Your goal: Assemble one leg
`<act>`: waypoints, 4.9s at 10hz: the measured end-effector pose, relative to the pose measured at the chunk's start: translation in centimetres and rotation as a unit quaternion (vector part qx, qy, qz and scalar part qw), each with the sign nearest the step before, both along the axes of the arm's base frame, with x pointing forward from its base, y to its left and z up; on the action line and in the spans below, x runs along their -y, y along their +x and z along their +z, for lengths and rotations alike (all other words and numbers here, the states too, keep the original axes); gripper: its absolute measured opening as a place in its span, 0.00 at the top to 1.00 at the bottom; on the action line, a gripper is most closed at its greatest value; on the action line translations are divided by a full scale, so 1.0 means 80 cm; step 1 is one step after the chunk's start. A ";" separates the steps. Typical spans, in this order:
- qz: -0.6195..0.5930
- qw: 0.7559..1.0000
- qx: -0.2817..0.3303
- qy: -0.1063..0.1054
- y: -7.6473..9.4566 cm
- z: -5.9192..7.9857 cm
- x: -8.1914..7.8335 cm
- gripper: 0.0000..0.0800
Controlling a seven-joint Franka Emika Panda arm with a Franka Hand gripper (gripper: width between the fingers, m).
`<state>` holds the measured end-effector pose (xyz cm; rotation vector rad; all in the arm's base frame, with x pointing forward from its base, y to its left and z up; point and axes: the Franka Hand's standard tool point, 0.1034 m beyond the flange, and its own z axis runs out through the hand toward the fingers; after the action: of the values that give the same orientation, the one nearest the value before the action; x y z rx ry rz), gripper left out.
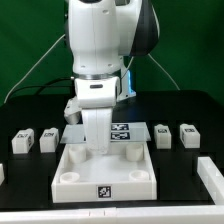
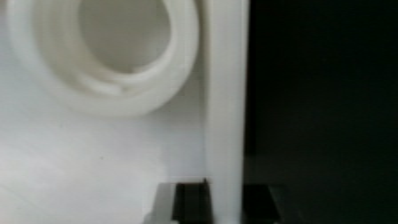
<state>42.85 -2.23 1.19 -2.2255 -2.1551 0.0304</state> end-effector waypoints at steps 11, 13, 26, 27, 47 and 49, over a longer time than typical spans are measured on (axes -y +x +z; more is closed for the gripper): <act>-0.002 0.999 0.036 0.022 0.084 0.000 -0.104 0.92; 0.004 0.999 0.036 0.021 0.084 0.000 -0.104 0.92; 0.001 0.999 0.036 0.021 0.084 -0.001 -0.101 0.19; 0.001 0.999 0.036 0.021 0.084 0.000 -0.101 0.19; -0.676 0.706 -0.166 -0.129 -0.015 0.043 -0.249 0.19; -0.660 0.693 -0.223 -0.187 -0.015 0.043 -0.247 0.19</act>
Offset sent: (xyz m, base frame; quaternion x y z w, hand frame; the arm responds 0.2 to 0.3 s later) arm 0.0514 0.0612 0.0003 -0.0294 0.0164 -0.0178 0.9993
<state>41.63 17.50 4.64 -2.9326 -0.0050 0.8655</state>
